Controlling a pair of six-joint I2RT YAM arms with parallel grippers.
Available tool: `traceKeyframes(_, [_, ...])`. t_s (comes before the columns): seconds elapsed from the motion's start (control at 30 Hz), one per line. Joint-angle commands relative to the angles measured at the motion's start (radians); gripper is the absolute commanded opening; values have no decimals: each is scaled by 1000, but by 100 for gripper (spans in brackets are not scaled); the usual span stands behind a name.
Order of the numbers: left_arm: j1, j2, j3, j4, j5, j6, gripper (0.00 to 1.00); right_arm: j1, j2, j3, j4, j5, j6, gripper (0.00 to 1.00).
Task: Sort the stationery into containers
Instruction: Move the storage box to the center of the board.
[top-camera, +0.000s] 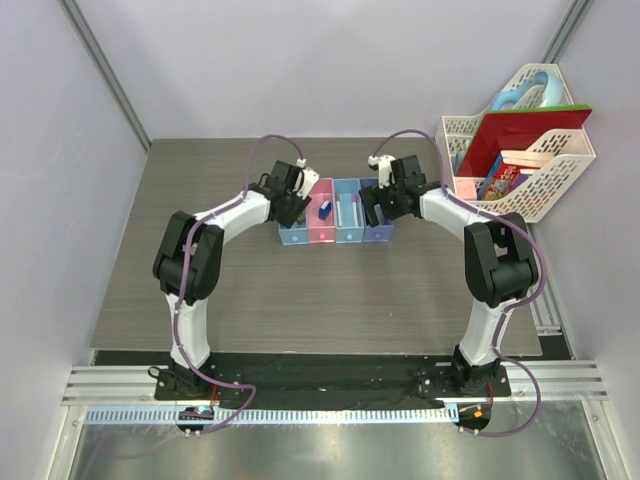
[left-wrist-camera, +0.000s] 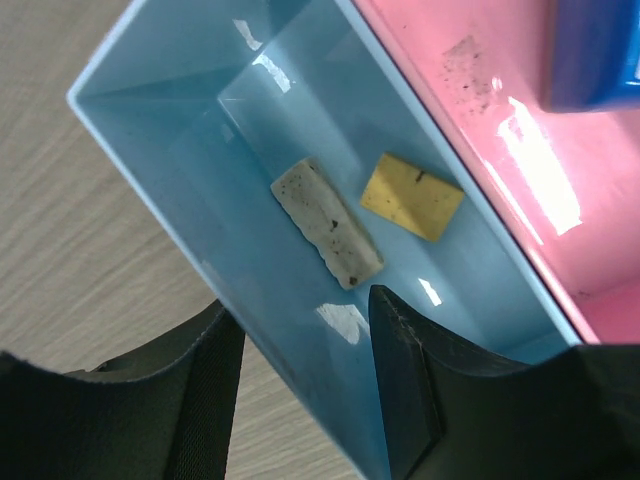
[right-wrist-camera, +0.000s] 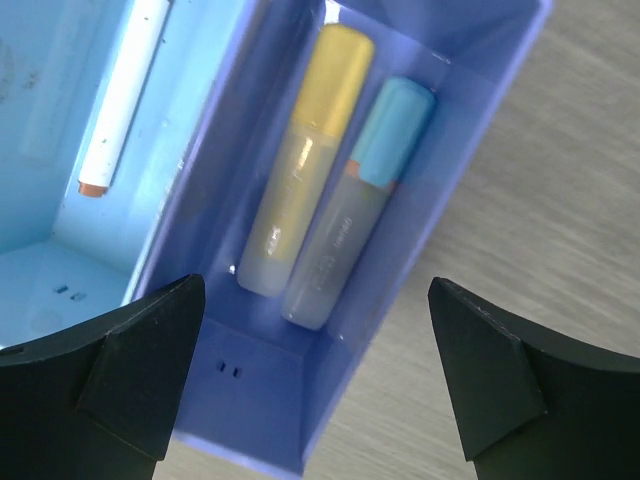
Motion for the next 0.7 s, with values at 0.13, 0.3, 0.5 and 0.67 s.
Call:
traceKeyframes(0.13, [-16, -111, -68, -19, 54, -19, 52, 40, -121, -74, -5, 21, -18, 100])
traceKeyframes(0.3, [-18, -139, -85, -19, 58, -19, 52, 52, -167, -111, -19, 18, -21, 100])
traceKeyframes(0.5, [-22, -139, -75, -30, 63, -18, 52, 66, -185, -144, -34, 19, -35, 100])
traceKeyframes(0.67, [-25, -142, -71, -34, 62, -18, 52, 80, -191, -154, -42, 11, -44, 100])
